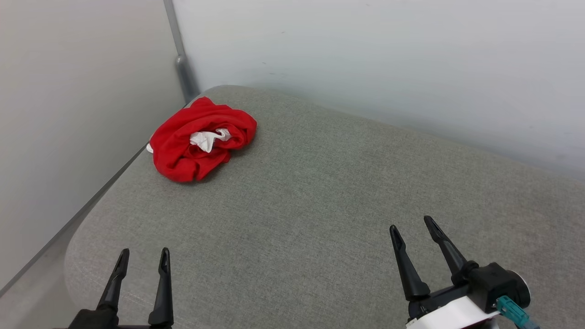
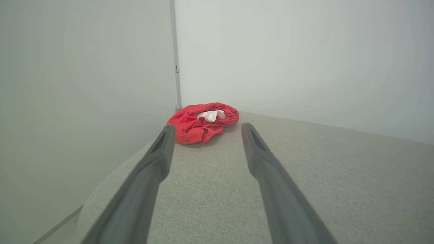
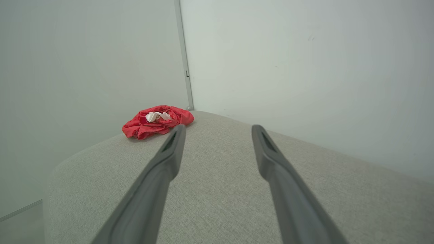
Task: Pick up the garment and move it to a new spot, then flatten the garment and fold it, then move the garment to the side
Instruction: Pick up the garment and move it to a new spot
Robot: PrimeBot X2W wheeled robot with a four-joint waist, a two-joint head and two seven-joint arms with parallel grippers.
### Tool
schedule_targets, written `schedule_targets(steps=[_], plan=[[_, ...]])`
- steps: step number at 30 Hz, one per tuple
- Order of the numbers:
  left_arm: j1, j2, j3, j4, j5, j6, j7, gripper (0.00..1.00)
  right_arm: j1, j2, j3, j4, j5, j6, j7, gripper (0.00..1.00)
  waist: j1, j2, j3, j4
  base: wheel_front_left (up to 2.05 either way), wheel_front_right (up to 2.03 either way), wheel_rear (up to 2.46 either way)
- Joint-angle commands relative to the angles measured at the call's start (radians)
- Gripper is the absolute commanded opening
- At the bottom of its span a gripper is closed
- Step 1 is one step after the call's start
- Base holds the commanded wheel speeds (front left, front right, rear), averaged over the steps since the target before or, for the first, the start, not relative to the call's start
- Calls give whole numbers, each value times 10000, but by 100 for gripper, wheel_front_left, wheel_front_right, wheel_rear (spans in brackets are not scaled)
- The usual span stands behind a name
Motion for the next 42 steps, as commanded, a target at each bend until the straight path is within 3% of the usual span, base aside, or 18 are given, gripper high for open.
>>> schedule_targets(steps=[1,8,10,15,20,24,31,36,37,42], plan=[[122,-19,66,-12,-118,-9,-28,100,-74,10,-8,-15,-37,-3,-28,100,1,0,16,-10,0,0,0],[-338,-12,-71,243,-150,-21,-28,100,-64,10,-202,-297,-397,-3,-27,100,1,0,593,-84,0,0,0],[-551,416,-682,352,293,-23,-28,100,-226,10,-302,-450,-605,-3,-27,100,1,0,1015,-192,0,0,0],[-1705,741,-905,847,-394,-10,-28,100,-609,3,-598,-839,-1299,-3,-26,100,1,0,2295,-453,0,0,0],[-3518,1833,-1159,1542,-1428,-11,-28,100,-1009,-3,-868,-1229,-2092,-4,-28,100,1,0,3620,-793,0,0,0],[-5383,3364,-1588,2902,-2631,-11,181,100,-1253,-5,-1089,-1505,-2605,-4,-28,100,1,0,4518,-1080,0,0,0],[-8646,6080,-3238,4895,-5506,-11,2706,100,-1574,-132,-1471,-2037,-2970,-4,-28,100,1,0,5817,-1638,0,0,0],[-10269,7295,-4562,5542,-7655,-13,4904,100,-1739,-180,-1587,-2325,-3074,-4,-28,100,1,0,6544,-2030,0,0,0],[-10882,7880,-5205,5750,-8808,-13,6355,100,-1767,-143,-1666,-2431,-3102,-4,-23,100,1,0,6898,-2244,0,0,0],[-11502,8360,-5874,6274,-9984,-12,7815,100,-1735,-133,-1748,-2420,-3155,-10,17,100,1,0,7327,-2503,0,0,0]])
